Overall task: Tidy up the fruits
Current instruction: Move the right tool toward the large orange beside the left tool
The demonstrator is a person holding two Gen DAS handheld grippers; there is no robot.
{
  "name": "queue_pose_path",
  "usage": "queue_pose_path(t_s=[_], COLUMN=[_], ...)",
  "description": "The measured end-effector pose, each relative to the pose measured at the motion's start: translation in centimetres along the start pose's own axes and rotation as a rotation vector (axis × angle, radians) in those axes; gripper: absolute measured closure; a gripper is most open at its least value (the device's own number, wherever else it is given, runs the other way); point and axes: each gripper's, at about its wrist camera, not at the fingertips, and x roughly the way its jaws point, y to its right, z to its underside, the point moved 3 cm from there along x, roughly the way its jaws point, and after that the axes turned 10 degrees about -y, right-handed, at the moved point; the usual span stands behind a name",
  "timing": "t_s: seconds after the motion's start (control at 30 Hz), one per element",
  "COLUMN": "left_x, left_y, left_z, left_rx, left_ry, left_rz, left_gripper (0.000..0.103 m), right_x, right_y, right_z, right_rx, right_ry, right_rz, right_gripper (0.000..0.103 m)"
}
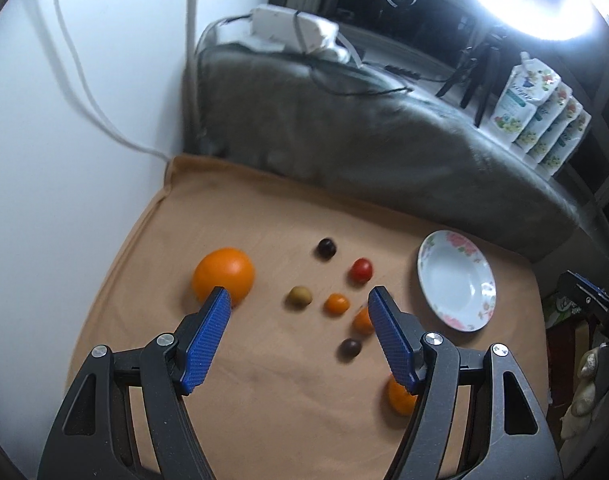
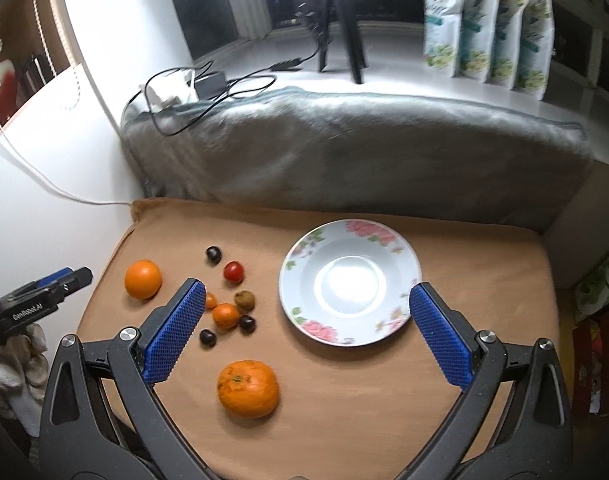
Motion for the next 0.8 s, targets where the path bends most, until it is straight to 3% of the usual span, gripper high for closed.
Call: queue_pose_path(t_s=[0.43, 0.8], left_x=[4.5, 8.1], left_y=[-6.3, -9.3], left_z=[1.4, 1.2], left_rx=[-0.136, -0.177], left_ry=[-0.1, -0.143], left_rz=[0.031, 0.089], left_gripper=[0.034, 0.045], right_x=[6.9, 14.2], right_y=[-5.5, -13.1], right_z=[-2.1, -4.3], right_rx=[-0.075, -0.174], right_ry=[-0.138, -0.266], right_rz=[-0.156, -0.302], right_gripper=[0.0, 0.0])
